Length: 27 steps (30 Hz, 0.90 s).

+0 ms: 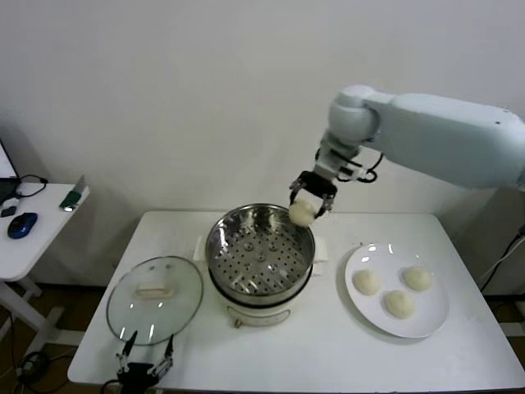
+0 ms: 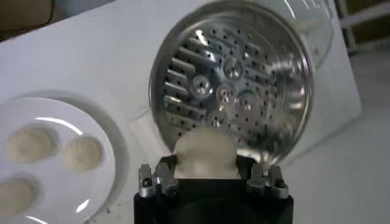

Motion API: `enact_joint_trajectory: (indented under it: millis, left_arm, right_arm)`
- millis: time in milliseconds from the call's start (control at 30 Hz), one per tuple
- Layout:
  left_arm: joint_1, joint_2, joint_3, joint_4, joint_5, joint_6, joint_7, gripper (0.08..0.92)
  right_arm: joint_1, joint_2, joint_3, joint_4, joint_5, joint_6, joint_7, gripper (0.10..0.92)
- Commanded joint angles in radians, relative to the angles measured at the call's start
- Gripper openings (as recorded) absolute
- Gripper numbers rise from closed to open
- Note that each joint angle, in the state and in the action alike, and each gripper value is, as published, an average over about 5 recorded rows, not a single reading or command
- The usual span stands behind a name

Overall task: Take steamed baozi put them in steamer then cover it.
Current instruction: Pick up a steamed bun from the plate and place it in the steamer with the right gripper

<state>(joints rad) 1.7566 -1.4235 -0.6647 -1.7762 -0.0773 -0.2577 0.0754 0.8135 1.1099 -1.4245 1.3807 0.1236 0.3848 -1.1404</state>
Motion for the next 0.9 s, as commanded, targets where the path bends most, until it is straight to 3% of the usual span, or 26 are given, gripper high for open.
enact_joint_trajectory:
  millis: [33, 233, 467, 767, 900]
  left_arm:
    - [-0.001, -0.001, 0.000, 0.000, 0.000, -0.001, 0.000, 0.823]
    - [-0.005, 0.000, 0.000, 0.007, 0.001, -0.004, -0.001, 0.823]
    - [-0.013, 0.000, -0.002, 0.018, 0.003, -0.008, -0.002, 0.823]
    - [-0.018, -0.001, 0.002, 0.029, 0.006, -0.011, -0.004, 0.823]
    - [-0.018, 0.000, 0.003, 0.031, 0.008, -0.012, -0.005, 0.823]
  right_arm:
    - [-0.112, 0.179, 0.006, -0.058, -0.265, 0.081, 0.048, 0.662]
    - [-0.243, 0.250, 0.048, -0.239, -0.398, 0.120, 0.098, 0.662]
    - [-0.329, 0.289, 0.085, -0.366, -0.444, 0.129, 0.146, 0.664]
    - [-0.370, 0.318, 0.097, -0.432, -0.450, 0.135, 0.178, 0.662]
    - [-0.358, 0.314, 0.088, -0.419, -0.409, 0.139, 0.183, 0.703]
